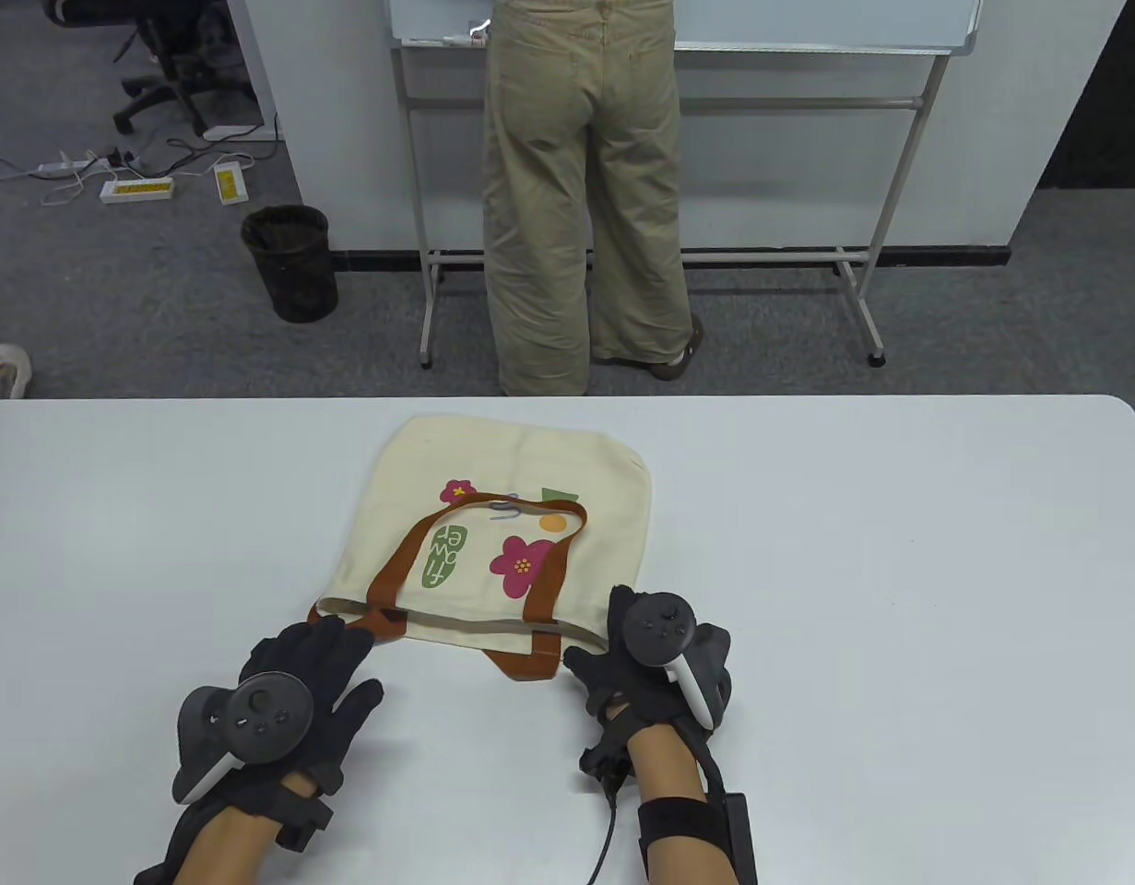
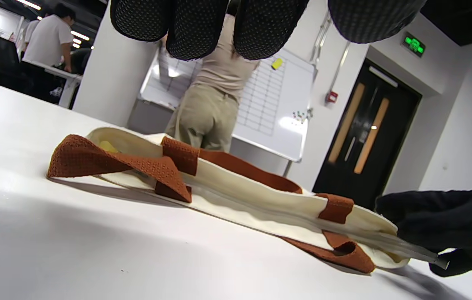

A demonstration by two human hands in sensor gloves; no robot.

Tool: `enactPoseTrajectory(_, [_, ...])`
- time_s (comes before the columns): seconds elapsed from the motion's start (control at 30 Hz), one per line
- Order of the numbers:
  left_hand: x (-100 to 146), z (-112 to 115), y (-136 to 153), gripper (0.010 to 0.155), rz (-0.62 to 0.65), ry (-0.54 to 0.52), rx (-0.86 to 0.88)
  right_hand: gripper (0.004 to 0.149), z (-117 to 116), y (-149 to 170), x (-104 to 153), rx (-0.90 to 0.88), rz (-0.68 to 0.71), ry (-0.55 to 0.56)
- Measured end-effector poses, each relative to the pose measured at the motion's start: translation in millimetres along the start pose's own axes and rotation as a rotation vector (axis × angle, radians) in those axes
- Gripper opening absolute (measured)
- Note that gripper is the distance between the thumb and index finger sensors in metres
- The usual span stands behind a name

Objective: Unzip the canvas bag

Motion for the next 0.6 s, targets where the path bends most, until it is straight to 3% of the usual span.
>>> enactPoseTrajectory(0.13, [0.1, -1.1, 1.5, 0.067, -0.006, 0.001, 0.005, 0.085, -3.7, 1.4, -5.7, 0.021, -0.017, 0.005])
enactPoseTrajectory(0.37, [2.8, -4.0, 7.0, 0.067, -0.016, -0.004, 0.006, 0.057, -8.8, 3.8, -7.6, 0.044, -0.061, 0.036])
enactPoseTrajectory(0.5, [3.3, -4.9, 9.1, 0.067, -0.023, -0.004, 0.007, 0.051, -7.1, 4.6, -5.7, 0.031, -0.058, 0.058])
enactPoseTrajectory(0.6, [3.1, -5.6, 9.2, 0.066, -0.027, -0.008, 0.014, 0.049, -1.0, 4.0, -1.9, -0.030, -0.037, 0.140])
Point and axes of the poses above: the tracker on the back of each hand, its own y axis roughly to the little-finger side, its own x axis roughly from the fingertips to the wrist, z = x × y, the point moved 1 cm from there along -x, roughly from the wrist to the fingertips, and after that the axes turned 1 degree about y, right-handed, at the moved point
